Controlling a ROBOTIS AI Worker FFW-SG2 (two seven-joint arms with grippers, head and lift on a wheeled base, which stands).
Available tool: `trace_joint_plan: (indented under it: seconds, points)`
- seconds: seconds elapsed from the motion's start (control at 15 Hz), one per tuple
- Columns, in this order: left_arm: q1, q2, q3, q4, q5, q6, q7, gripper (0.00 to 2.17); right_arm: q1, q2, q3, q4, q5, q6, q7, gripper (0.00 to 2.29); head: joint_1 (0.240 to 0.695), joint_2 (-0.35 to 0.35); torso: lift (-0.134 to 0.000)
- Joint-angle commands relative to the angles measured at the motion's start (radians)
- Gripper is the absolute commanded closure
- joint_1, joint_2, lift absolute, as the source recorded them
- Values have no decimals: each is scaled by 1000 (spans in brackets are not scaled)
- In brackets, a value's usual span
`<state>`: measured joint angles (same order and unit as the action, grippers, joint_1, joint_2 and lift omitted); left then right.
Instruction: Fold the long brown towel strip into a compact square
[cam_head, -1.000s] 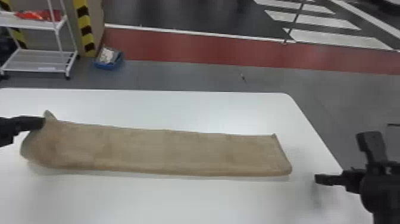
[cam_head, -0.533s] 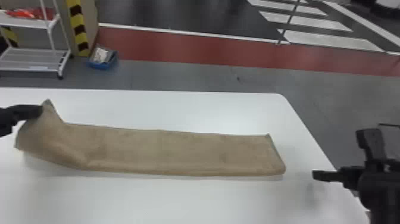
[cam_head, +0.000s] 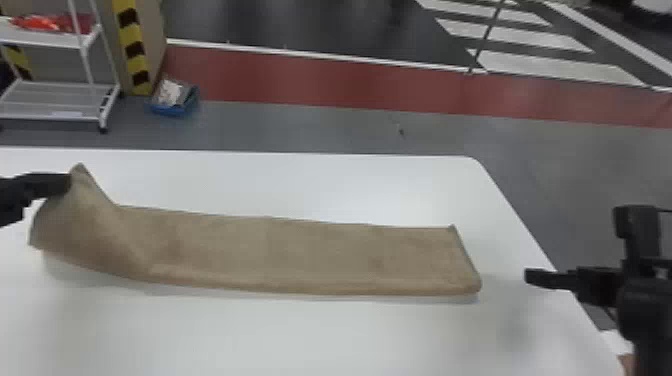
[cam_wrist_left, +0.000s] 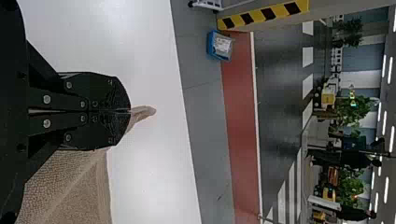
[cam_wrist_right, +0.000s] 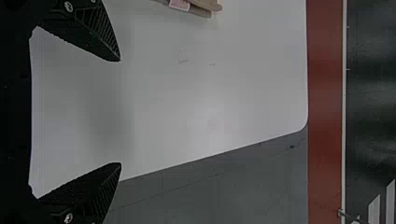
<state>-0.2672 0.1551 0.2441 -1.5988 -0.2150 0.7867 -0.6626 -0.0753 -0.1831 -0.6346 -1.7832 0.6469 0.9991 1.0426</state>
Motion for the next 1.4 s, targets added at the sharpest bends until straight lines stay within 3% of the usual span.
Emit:
trace_joint_plan:
  seconds: [0.0, 0.13, 0.6, 0.87, 1.33]
  points:
    - [0, 1, 0, 3, -4, -2, -2, 1713, -21, 24, -3, -38, -87, 31, -4, 93, 695, -219, -125]
    - [0, 1, 0, 8, -6, -2, -3, 1713, -34, 50, 10, -56, -122, 25, -36, 107, 695, -202, -125]
    - [19, 1, -5, 34, -9, -54, -5, 1713, -132, 137, 72, 54, -107, -73, -90, 218, 695, -137, -125]
    - [25, 1, 0, 34, -7, -57, -8, 1713, -150, 146, 151, 100, -41, -92, -111, 346, 695, -99, -125]
    - [28, 4, 8, 33, -7, -60, -12, 1713, -173, 146, 187, 176, 17, -116, -147, 346, 695, -74, -125]
